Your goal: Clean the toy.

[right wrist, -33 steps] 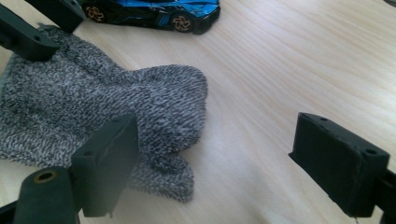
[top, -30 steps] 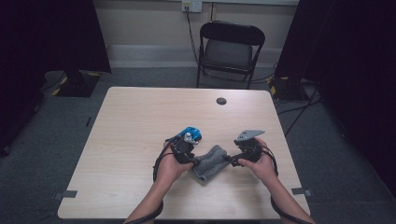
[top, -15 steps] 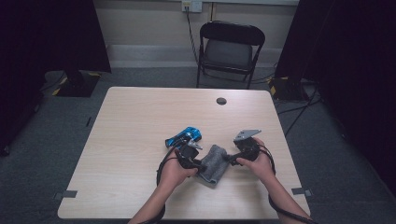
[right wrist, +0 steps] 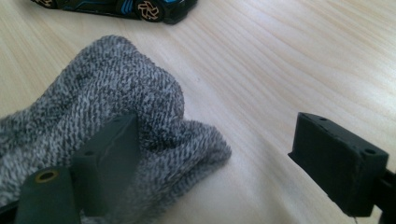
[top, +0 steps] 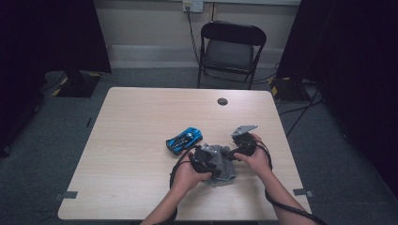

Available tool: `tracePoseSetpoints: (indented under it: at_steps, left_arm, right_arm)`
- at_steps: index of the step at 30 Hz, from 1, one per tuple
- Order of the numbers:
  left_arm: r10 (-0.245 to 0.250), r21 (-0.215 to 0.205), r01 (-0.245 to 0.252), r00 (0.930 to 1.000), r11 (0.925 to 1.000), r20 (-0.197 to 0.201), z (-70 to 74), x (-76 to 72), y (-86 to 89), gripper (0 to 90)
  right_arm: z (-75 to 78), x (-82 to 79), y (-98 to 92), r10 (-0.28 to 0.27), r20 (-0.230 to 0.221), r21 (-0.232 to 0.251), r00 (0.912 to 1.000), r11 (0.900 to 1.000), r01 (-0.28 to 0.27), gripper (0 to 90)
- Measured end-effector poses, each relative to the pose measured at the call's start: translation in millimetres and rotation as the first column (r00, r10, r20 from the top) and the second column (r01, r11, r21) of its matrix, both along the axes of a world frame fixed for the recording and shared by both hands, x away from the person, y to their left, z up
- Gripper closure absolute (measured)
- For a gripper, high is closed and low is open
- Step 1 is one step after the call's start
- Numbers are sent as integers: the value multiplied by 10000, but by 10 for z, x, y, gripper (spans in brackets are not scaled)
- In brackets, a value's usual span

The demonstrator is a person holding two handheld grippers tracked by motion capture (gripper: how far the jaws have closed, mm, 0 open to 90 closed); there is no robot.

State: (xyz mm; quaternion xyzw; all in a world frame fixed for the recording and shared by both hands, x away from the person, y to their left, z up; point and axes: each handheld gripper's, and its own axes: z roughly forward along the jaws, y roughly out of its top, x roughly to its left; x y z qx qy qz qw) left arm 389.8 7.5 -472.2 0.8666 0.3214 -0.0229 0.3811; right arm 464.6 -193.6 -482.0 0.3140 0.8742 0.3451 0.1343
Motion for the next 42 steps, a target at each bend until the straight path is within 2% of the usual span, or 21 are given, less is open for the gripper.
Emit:
tracePoseSetpoints:
  at_steps: [3,6,9,15,18,20,24,31,35,36,42]
  left_arm:
    - [12,25,-12,9997,10000,226,35,-4,31,580]
    - [178,216,-191,9982,9996,575,94,11,142,529]
    - [351,285,-373,9967,9989,738,143,30,293,531]
    - [808,570,-852,9938,9947,760,104,35,538,533]
    - [766,784,-819,9947,9936,684,49,11,577,536]
    - [666,921,-720,9959,9931,611,13,-7,570,546]
    - [502,1021,-573,9962,9931,707,-25,-27,502,546]
    - [-157,1200,63,9969,9928,770,-19,-53,310,583]
    - [-255,1192,169,9971,9927,711,-46,-41,241,595]
    - [-243,1048,178,9978,9943,617,-59,-40,192,595]
    - [-598,951,531,9958,9941,691,-92,-15,-53,588]
  right_arm:
    - [16,-1,0,21,-3,11,10000,10000,-21,147]
    - [34,-11,-6,70,-23,72,10000,9999,-70,149]
    - [47,-16,-6,74,8,82,10000,9999,-74,149]
    - [84,-40,13,102,29,124,9999,9999,-103,150]
    - [93,-46,19,99,90,144,9999,9998,-100,150]
    - [92,-46,15,94,64,137,9999,9999,-94,150]
    - [97,-48,7,56,97,101,9999,9999,-57,150]
    - [98,-28,7,60,144,142,9999,9999,-62,150]
    - [84,-20,13,100,128,108,9999,9999,-101,149]
    - [77,-17,13,106,134,98,9999,9999,-107,150]
    - [62,18,-17,-22,135,89,9999,10000,21,150]
